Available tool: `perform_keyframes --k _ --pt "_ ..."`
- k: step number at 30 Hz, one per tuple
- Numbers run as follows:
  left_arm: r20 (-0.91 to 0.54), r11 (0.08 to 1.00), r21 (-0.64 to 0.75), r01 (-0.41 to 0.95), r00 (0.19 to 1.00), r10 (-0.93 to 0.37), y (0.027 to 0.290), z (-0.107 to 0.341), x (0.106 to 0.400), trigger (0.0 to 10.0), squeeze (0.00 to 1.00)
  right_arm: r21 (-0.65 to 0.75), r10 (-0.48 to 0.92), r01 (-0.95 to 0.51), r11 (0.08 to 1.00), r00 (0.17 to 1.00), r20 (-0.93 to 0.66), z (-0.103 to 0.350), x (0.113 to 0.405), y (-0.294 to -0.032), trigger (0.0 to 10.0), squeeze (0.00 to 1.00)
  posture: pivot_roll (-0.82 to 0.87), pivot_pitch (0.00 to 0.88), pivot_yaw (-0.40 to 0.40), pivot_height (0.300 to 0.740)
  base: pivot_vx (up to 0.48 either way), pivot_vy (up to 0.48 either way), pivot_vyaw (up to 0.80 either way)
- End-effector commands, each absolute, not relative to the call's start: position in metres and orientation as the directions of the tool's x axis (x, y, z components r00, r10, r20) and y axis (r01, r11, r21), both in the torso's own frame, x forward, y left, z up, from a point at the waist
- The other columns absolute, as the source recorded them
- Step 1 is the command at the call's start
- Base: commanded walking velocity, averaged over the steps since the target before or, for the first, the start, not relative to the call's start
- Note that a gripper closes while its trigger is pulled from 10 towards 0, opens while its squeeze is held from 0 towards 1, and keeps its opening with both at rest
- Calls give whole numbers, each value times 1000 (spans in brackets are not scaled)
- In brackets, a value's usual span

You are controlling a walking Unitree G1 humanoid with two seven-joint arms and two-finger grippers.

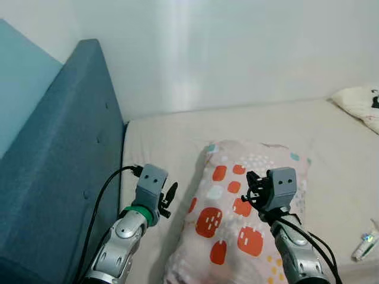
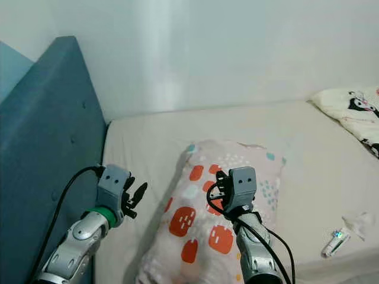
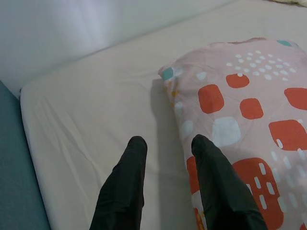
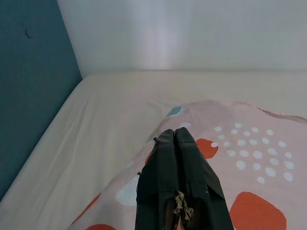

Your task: Clean up the room

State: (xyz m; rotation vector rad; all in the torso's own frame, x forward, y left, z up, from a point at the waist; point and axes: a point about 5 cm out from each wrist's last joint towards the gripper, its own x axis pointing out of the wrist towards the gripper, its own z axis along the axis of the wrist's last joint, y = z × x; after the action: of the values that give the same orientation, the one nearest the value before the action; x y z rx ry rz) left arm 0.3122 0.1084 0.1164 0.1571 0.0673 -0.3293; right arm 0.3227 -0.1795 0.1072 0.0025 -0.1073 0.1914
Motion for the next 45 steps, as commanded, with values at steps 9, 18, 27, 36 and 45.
perform_keyframes --k 9,18,27,36,45 --pt "-114 933 136 333 941 -319 111 108 309 10000 0 107 183 -195 975 977 113 102 319 -176 10000 0 -132 32 75 740 0 0 0" --pt "-105 926 161 342 939 -328 109 109 309 10000 0 113 192 -203 973 976 106 99 319 -173 10000 0 -130 33 75 740 0 0 0" --pt "-91 926 164 339 940 -328 109 110 308 10000 0 112 192 -203 973 976 104 100 319 -174 10000 0 -129 33 73 740 0 -268 0" --pt "-91 927 163 337 941 -326 110 110 308 10000 0 99 197 -207 973 975 102 99 319 -173 10000 0 -129 32 75 740 0 -397 0" --pt "-98 929 159 334 942 -322 110 109 309 10000 0 88 197 -206 975 975 100 99 319 -175 10000 0 -132 28 74 740 0 -190 0"
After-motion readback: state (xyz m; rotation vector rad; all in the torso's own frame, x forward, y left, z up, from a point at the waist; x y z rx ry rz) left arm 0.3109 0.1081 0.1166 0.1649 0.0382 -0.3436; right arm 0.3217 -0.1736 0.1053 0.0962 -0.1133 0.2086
